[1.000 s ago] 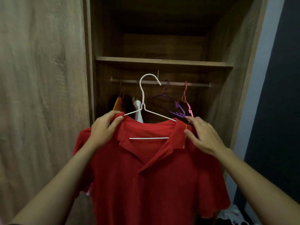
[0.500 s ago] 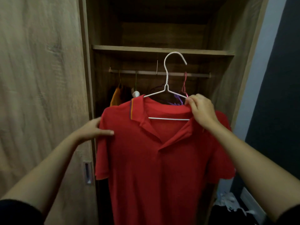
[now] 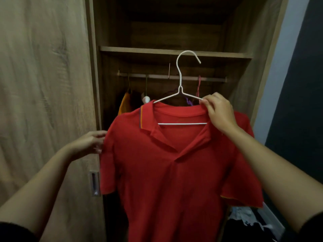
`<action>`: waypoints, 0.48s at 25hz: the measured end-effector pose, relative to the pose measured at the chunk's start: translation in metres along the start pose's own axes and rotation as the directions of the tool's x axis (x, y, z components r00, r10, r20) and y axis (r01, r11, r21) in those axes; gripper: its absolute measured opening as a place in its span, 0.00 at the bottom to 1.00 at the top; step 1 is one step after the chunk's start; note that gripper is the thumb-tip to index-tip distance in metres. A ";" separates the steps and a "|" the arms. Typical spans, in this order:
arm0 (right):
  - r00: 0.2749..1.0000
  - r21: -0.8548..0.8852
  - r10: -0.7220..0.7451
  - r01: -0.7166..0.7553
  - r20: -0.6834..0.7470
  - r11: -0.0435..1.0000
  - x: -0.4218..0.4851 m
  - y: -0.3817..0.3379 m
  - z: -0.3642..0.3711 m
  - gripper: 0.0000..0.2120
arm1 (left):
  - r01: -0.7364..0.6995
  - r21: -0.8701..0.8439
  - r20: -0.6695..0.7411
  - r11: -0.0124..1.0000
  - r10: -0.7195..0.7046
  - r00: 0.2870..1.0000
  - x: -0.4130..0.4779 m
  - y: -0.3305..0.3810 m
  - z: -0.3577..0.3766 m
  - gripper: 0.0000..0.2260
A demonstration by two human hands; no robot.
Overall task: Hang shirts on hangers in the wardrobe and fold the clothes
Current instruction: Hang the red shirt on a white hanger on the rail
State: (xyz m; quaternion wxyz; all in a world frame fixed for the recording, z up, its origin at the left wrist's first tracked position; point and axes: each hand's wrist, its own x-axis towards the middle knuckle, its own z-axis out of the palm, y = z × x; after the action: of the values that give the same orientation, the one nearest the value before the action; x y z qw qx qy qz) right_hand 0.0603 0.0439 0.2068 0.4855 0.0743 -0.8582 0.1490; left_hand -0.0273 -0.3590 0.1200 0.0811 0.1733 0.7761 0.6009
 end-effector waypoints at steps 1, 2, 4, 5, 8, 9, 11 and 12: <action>1.000 0.045 -0.023 0.023 0.012 0.999 -0.002 0.003 0.002 0.11 | -0.069 -0.111 -0.001 0.991 0.069 0.998 -0.004 0.015 -0.001 0.21; 0.998 0.086 -0.057 0.053 0.034 0.995 -0.005 0.004 0.006 0.12 | -0.142 -0.150 -0.012 0.978 0.141 0.990 -0.006 0.030 0.001 0.19; 0.987 0.155 -0.137 0.123 0.084 0.980 -0.007 -0.002 0.015 0.13 | -0.244 0.027 0.046 0.969 0.243 0.969 -0.013 0.065 0.018 0.24; 0.980 0.179 -0.170 0.151 0.099 0.972 -0.007 -0.007 0.020 0.13 | -0.259 0.164 0.142 0.952 0.237 0.961 -0.017 0.078 0.031 0.25; 0.977 0.211 -0.193 0.171 0.090 0.962 -0.005 -0.014 0.030 0.14 | -0.262 0.343 0.319 0.902 0.151 0.936 -0.029 0.092 0.071 0.15; 0.983 0.206 -0.166 0.146 0.081 0.968 -0.004 -0.013 0.031 0.14 | -0.287 0.313 0.320 0.905 0.184 0.929 -0.034 0.089 0.080 0.13; 0.992 0.144 -0.091 0.078 0.086 0.986 -0.005 -0.013 0.033 0.15 | -0.346 0.249 0.236 0.905 0.289 0.928 -0.043 0.081 0.091 0.09; 0.992 0.106 -0.061 0.050 0.107 0.993 -0.007 -0.015 0.033 0.15 | -0.368 0.239 0.167 0.899 0.335 0.927 -0.045 0.078 0.093 0.07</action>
State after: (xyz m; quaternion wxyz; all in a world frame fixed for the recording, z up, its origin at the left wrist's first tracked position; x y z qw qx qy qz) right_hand 0.0414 0.0192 0.1872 0.4369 0.1312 -0.8724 0.1755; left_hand 0.0590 -0.2742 0.1664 -0.0057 0.3563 0.7990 0.4843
